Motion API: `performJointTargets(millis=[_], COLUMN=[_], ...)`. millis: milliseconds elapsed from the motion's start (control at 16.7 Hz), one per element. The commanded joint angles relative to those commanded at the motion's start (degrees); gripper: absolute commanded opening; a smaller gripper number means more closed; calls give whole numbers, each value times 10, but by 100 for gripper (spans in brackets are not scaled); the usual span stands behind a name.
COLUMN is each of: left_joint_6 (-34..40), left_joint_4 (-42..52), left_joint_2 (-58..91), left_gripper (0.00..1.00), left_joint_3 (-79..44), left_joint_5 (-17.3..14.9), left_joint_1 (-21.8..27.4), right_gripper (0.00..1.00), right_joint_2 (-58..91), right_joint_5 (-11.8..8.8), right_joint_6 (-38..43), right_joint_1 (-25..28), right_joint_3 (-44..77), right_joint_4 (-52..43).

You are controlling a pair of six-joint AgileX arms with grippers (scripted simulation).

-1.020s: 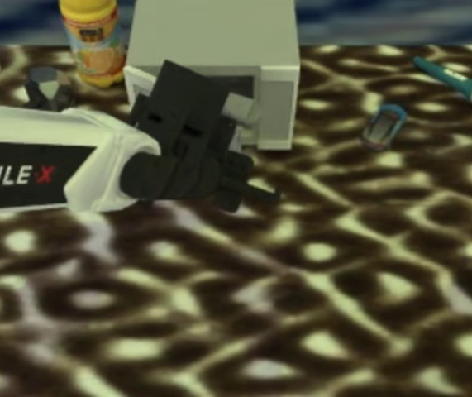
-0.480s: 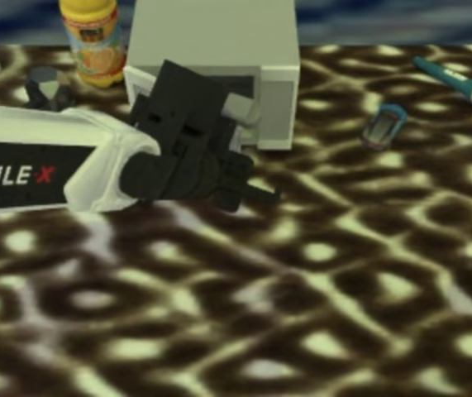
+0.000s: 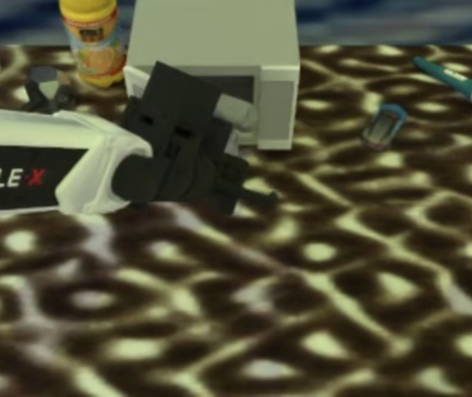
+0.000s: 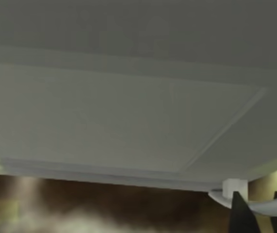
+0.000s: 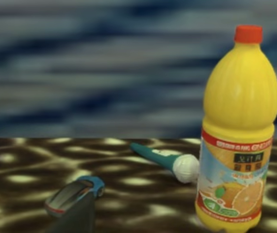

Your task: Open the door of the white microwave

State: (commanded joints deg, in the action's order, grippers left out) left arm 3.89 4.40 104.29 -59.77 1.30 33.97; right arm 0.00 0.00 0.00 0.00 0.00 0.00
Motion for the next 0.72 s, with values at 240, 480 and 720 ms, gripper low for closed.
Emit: performJointTargets(millis=[240, 480, 720], left_joint_6=[-5, -5, -5], left_joint_4=[0, 0, 0], left_joint_2=[-1, -1, -1], left_gripper=[0, 0, 0], left_joint_3=[3, 3, 3], left_joint_5=[-3, -3, -3], left_joint_1=[-2, -2, -2], right_gripper=[100, 100, 100], right_joint_2=[0, 0, 0], right_joint_5=[0, 0, 0], right_joint_6=[0, 0, 0], right_joint_1=[0, 0, 0], right_joint_3=[0, 0, 0], right_joint_4=[0, 0, 0])
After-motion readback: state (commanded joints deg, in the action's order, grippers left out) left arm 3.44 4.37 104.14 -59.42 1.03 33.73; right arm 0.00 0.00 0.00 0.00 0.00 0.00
